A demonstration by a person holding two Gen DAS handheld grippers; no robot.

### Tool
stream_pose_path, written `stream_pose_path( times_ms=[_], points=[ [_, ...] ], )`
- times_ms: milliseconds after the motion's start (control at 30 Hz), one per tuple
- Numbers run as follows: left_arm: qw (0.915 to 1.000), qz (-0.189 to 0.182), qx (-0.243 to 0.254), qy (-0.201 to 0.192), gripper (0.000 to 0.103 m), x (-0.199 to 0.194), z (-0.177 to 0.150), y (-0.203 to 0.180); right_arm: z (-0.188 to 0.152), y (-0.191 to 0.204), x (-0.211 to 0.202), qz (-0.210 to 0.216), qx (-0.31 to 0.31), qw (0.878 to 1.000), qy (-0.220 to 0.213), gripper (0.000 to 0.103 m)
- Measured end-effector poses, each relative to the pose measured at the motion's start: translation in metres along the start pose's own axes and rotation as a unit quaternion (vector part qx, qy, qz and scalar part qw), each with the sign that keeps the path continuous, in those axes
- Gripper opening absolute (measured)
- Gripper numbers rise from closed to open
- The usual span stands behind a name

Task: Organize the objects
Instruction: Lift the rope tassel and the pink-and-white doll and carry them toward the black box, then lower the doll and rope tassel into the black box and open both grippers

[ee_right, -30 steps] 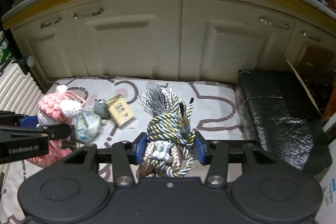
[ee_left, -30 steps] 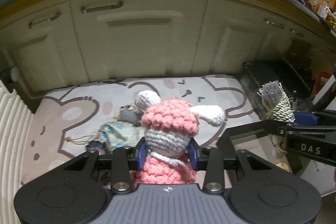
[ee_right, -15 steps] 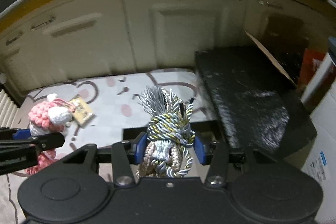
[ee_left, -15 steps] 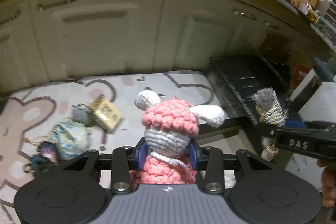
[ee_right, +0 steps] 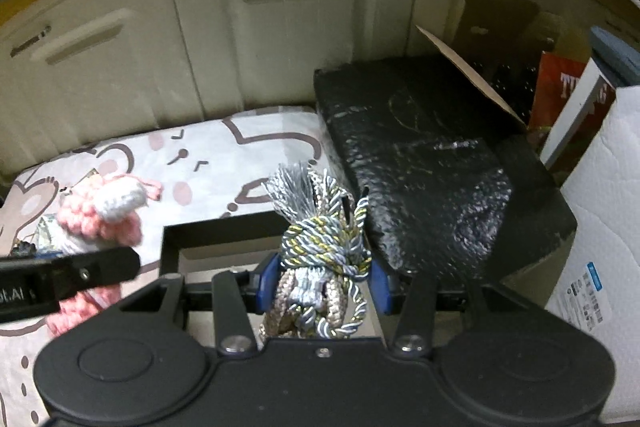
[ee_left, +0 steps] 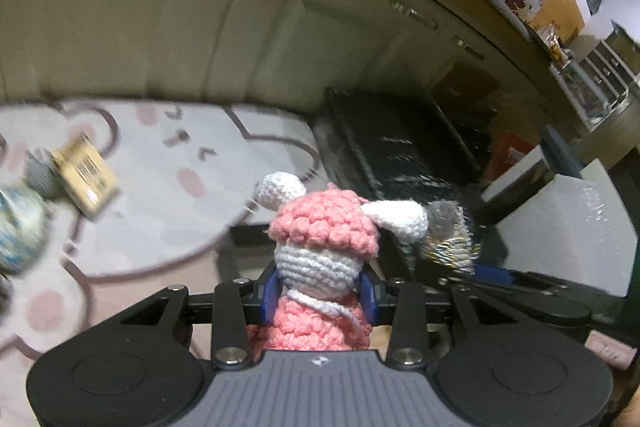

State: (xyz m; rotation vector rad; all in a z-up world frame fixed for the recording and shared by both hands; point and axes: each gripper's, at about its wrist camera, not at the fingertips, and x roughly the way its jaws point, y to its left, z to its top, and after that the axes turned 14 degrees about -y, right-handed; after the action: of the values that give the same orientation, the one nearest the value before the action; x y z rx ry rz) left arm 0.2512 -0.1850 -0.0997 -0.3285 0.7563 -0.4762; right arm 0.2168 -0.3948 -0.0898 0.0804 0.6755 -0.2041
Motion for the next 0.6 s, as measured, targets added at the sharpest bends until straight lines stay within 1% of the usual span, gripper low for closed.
stream_pose_path(
  times_ms=[67, 133, 200, 267, 333, 400, 467, 600],
  points=[
    [0.9996, -0.013, -0.024, 0.011, 0.041, 0.009, -0.003, 0.002, -0.002, -0.004, 0.004, -0.004, 0.004, 1.000, 0.004, 0.048],
    [0.9986, -0.025, -0.044, 0.011, 0.041, 0.016, -0.005, 0.004, -0.003, -0.007, 0.006, -0.008, 0.010, 1.000, 0.006, 0.048],
    [0.9975, -0.036, -0.062, 0.000, 0.041, 0.020, -0.004, 0.007, -0.004, -0.011, 0.008, -0.010, 0.022, 1.000, 0.007, 0.048],
    [0.9959, -0.044, -0.077, -0.021, 0.041, 0.022, -0.001, 0.010, -0.005, -0.012, 0.011, -0.010, 0.029, 0.999, 0.006, 0.048],
    [0.9949, -0.048, -0.077, -0.043, 0.041, 0.025, 0.001, 0.012, -0.006, -0.012, 0.014, -0.009, 0.030, 0.999, 0.006, 0.048],
    [0.9947, -0.047, -0.076, -0.052, 0.041, 0.031, 0.002, 0.014, -0.007, -0.010, 0.018, -0.005, 0.028, 1.000, 0.006, 0.048],
    [0.9945, -0.047, -0.084, -0.042, 0.041, 0.041, -0.001, 0.019, -0.007, -0.007, 0.022, -0.003, 0.024, 1.000, 0.005, 0.048],
    [0.9951, -0.036, -0.092, -0.003, 0.041, 0.060, -0.015, 0.028, -0.009, -0.004, 0.031, 0.001, 0.014, 1.000, 0.014, 0.048]
  ],
)
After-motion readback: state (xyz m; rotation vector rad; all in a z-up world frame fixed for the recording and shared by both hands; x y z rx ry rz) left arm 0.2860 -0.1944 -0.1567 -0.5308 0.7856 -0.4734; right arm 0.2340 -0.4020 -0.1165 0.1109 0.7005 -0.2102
